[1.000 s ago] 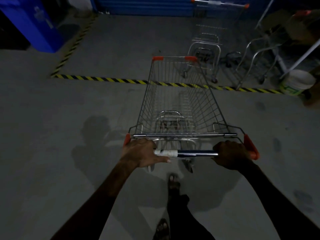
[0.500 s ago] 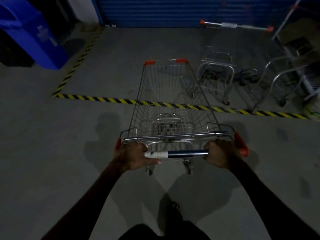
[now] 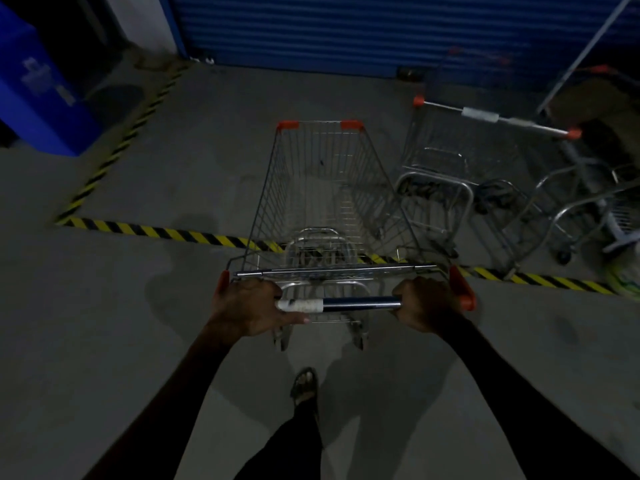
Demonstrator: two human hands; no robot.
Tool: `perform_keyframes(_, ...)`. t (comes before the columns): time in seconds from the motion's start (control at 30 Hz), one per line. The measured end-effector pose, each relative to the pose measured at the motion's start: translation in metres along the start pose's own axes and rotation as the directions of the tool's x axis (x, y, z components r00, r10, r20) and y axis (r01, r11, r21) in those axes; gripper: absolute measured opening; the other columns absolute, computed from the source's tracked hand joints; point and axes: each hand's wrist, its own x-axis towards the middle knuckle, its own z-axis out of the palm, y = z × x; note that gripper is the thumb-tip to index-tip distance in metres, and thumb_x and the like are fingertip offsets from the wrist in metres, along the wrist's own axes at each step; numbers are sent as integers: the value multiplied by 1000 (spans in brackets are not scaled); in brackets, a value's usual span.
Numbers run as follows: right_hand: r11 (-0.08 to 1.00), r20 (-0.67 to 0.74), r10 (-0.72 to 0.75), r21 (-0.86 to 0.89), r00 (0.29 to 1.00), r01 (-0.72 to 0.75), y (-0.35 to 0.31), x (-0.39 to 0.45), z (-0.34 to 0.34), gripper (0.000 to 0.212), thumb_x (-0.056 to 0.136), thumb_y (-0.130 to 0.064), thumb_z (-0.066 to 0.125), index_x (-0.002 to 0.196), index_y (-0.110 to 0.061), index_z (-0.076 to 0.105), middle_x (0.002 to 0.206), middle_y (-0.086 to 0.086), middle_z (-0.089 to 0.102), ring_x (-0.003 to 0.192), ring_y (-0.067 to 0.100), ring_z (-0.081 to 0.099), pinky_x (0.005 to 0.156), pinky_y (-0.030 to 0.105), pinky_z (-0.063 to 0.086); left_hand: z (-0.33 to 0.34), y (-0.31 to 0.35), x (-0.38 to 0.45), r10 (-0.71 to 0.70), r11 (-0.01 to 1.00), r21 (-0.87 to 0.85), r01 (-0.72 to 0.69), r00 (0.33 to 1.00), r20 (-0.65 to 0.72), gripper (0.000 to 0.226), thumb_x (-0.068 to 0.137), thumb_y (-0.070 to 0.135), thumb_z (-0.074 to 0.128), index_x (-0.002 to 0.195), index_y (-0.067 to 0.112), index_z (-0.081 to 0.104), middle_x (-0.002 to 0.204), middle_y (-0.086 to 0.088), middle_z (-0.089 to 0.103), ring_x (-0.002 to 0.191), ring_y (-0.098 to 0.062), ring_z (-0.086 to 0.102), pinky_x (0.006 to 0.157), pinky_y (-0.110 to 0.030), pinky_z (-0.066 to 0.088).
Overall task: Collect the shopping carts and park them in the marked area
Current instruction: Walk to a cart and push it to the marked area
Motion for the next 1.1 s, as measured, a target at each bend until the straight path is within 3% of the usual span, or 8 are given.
perform_keyframes(0.13, 999, -58, -34, 6, 998, 34, 13, 86, 3, 60, 70, -65, 40, 102, -31, 78, 103, 0, 76, 103, 31, 73, 98, 45, 52, -35, -15, 73, 26, 1000, 12, -26, 999, -20, 122, 36, 119, 6, 103, 42, 73, 118, 23, 71, 126, -10, 61, 125, -61, 18)
perform_keyframes(0.3, 999, 14, 41, -1, 999, -41, 6, 161, -45, 52, 80, -58, 54, 121, -32, 71, 119, 1, 73, 113, 31, 70, 97, 40, 52, -70, -33, 162, 65, 996, 68, -64, 998, -6, 118, 41, 120, 9, 107, 46, 73, 114, 24, 71, 124, -10, 62, 121, -57, 20)
perform_keyframes(0.4, 997, -6, 64, 33, 998, -64, 1, 204, -64, 43, 80, -55, 62, 117, -35, 72, 113, 1, 75, 108, 29, 72, 93, 37, 55, -91, -45, 209, 58, 997, 45, -59, 998, 17, 109, 48, 120, 18, 126, 60, 65, 131, 29, 67, 134, -9, 57, 124, -58, 14)
perform_keyframes(0.53, 997, -56, 65, 43, 996, -63, -3, 257, -79, 35, 81, -50, 64, 110, -35, 75, 108, 0, 77, 104, 28, 74, 88, 35, 56, -116, -65, 271, 94, 995, 42, -93, 995, -40, 98, 46, 120, 24, 100, 53, 72, 111, 30, 69, 124, -4, 61, 124, -56, 20)
perform_keyframes(0.6, 997, -84, 55, 57, 995, -50, -9, 281, -86, 31, 82, -47, 65, 107, -31, 77, 106, 1, 77, 102, 28, 75, 86, 35, 57, -127, -76, 299, 116, 990, 82, -111, 992, -55, 98, 43, 120, 19, 78, 41, 65, 93, 29, 63, 117, -4, 63, 122, -52, 24)
perform_keyframes(0.7, 995, -69, 51, 94, 996, -44, -17, 318, -96, 34, 82, -47, 64, 107, -25, 75, 106, 6, 75, 100, 31, 74, 85, 36, 57, -148, -92, 338, 118, 991, 78, -109, 985, -125, 98, 45, 119, 28, 67, 29, 59, 76, 24, 63, 103, -3, 66, 118, -45, 30)
perform_keyframes(0.93, 979, -35, 31, 203, 999, -24, -27, 396, -120, 34, 80, -48, 68, 106, -28, 76, 103, 1, 76, 106, 28, 71, 87, 34, 53, -174, -123, 423, 90, 988, 135, -73, 989, -119, 86, 47, 118, 32, 75, 39, 50, 106, 18, 73, 124, -8, 62, 129, -50, 13)
perform_keyframes(1.1, 985, -46, 66, 161, 997, -58, -24, 436, -122, 24, 77, -46, 75, 87, -24, 75, 82, 4, 73, 82, 29, 71, 71, 31, 48, -192, -124, 458, 110, 978, 192, -82, 984, -140, 96, 41, 120, 13, 68, 36, 51, 97, 18, 72, 116, -11, 66, 129, -48, 15)
